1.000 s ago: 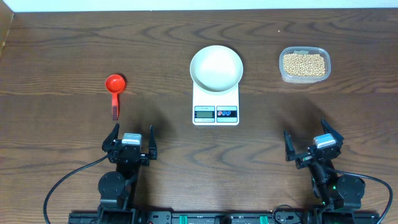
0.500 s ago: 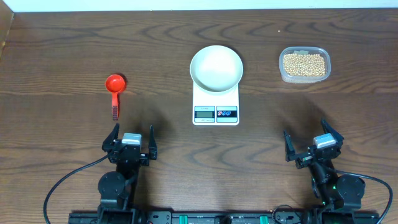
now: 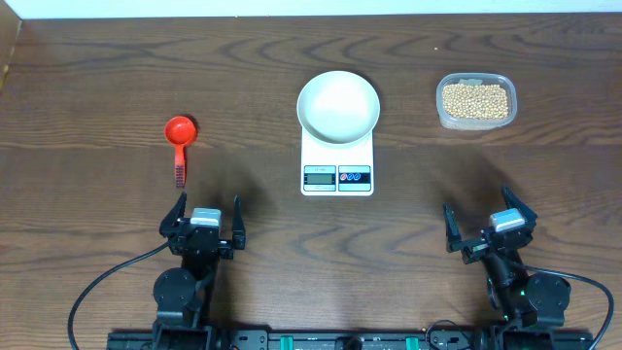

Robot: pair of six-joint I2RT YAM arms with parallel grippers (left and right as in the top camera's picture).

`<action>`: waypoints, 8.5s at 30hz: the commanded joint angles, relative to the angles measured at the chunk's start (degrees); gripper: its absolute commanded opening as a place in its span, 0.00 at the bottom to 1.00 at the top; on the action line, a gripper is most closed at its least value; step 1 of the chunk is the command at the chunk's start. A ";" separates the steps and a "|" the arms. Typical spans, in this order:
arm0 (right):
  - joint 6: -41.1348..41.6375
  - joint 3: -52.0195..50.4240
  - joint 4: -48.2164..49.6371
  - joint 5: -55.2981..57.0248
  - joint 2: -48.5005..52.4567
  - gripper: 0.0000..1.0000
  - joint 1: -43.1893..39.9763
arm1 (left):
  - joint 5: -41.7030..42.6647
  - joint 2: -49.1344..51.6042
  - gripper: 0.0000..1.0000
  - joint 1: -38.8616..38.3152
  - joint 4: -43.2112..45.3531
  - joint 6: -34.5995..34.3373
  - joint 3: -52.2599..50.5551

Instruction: Scoop item into bowl and weigh 50g on scale

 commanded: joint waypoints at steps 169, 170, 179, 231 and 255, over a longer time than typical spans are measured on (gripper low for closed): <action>0.70 8.07 9.57 -1.57 12.20 0.99 0.37 | 22.14 106.47 0.07 0.20 -22.45 -53.66 92.26; 0.70 9.70 9.57 -2.01 14.67 0.99 0.33 | 22.14 106.47 0.07 -0.37 -21.88 -54.97 92.26; 0.50 32.26 9.35 -15.08 46.21 0.99 0.00 | 18.71 106.47 0.07 -6.25 -15.52 -64.43 92.26; 28.35 75.58 9.55 -36.11 104.35 0.40 11.06 | 5.44 107.84 0.07 -16.26 -20.09 -80.24 92.17; 32.72 75.58 9.07 -34.36 104.35 0.24 12.68 | 5.64 107.84 0.07 -18.75 -19.41 -82.20 92.17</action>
